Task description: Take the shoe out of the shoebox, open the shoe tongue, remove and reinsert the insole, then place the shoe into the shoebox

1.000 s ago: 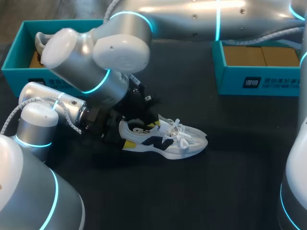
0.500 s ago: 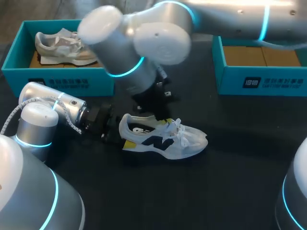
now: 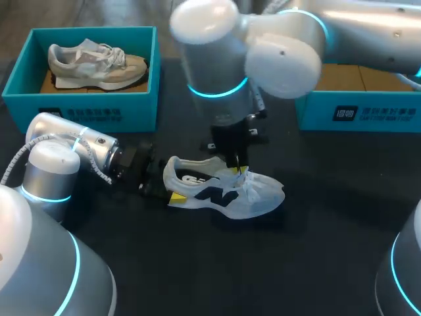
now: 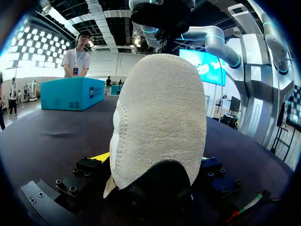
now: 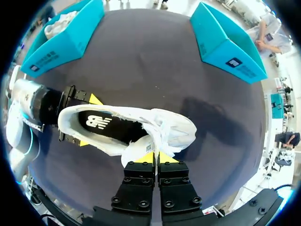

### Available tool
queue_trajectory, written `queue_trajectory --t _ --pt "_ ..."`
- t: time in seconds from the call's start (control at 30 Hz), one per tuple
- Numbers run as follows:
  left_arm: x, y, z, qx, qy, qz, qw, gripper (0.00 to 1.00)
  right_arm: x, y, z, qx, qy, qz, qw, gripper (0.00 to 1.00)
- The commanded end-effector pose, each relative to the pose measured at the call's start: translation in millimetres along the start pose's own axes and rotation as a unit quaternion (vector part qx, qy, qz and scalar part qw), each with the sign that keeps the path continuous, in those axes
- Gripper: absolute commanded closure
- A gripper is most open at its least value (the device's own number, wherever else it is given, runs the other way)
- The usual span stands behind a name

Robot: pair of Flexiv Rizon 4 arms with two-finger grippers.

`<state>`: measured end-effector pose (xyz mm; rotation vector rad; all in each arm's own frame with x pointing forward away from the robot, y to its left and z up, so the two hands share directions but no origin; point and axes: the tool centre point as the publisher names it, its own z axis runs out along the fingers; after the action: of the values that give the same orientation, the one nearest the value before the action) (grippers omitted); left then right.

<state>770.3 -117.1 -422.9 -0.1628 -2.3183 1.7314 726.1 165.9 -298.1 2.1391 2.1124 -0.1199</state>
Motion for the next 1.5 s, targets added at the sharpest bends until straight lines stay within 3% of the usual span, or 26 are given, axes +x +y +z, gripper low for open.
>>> queue_trajectory --t 0.03,0.57,1.43,1.47,1.5 --pt "0.1 -0.6 -0.4 -0.001 0.0 0.0 1.0 1.0 -10.4 -3.4 -2.2 -0.01 0.146 -0.019 0.989 1.0" --pt "0.1 -0.6 -0.4 -0.001 0.0 0.0 1.0 1.0 -27.6 -9.2 10.9 -0.005 0.2 -0.103 0.974 1.0" --pt "0.1 -0.6 -0.4 -0.001 0.0 0.0 1.0 1.0 -52.4 -14.5 40.5 0.011 0.239 -0.091 0.967 1.0" --pt "0.1 -0.6 -0.4 -0.001 0.0 0.0 1.0 1.0 -52.4 -15.0 39.5 0.01 0.239 -0.089 0.967 0.69" --pt "0.1 -0.6 -0.4 -0.001 0.0 0.0 1.0 1.0 -52.2 -15.4 38.7 0.009 0.239 -0.088 0.967 0.55"
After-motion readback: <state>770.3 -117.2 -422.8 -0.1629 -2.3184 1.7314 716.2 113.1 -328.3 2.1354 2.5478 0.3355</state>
